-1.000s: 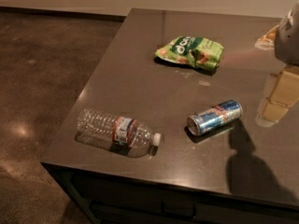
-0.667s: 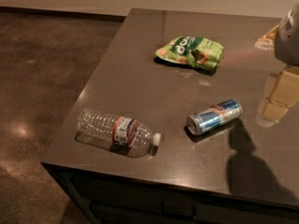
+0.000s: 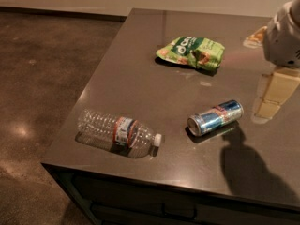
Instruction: Place redbull can upright
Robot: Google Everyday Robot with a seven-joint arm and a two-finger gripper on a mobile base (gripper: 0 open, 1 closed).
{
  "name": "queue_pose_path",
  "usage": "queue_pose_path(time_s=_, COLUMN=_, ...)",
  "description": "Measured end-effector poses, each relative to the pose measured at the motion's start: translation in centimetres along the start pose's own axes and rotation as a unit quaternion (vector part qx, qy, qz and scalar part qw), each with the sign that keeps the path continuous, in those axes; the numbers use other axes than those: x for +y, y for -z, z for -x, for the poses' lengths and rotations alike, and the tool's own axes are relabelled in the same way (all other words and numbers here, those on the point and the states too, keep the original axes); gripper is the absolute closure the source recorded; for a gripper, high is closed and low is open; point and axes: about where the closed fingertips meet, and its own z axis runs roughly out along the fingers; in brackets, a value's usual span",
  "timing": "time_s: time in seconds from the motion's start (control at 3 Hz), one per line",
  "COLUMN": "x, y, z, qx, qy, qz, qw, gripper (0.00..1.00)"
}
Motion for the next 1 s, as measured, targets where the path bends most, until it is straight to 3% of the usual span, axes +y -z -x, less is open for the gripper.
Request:
queue_pose_path(time_s=0.33, x=-1.4, y=-2.6, z=0.3, qx=-0.001, qy=0.081, qz=0.014, qw=0.9966, gripper=0.0)
queue_pose_path(time_s=0.67, x=-2.1, y=-5.0, z=0.6, qx=0.008, qy=0.179, qz=0.034, qw=0.9833, gripper=0.0)
queue_pose_path(time_s=1.0, x=-2.0, y=-6.9, z=0.3, qx=0.027, qy=0.267, qz=0.051, qw=0.962, gripper=0.0)
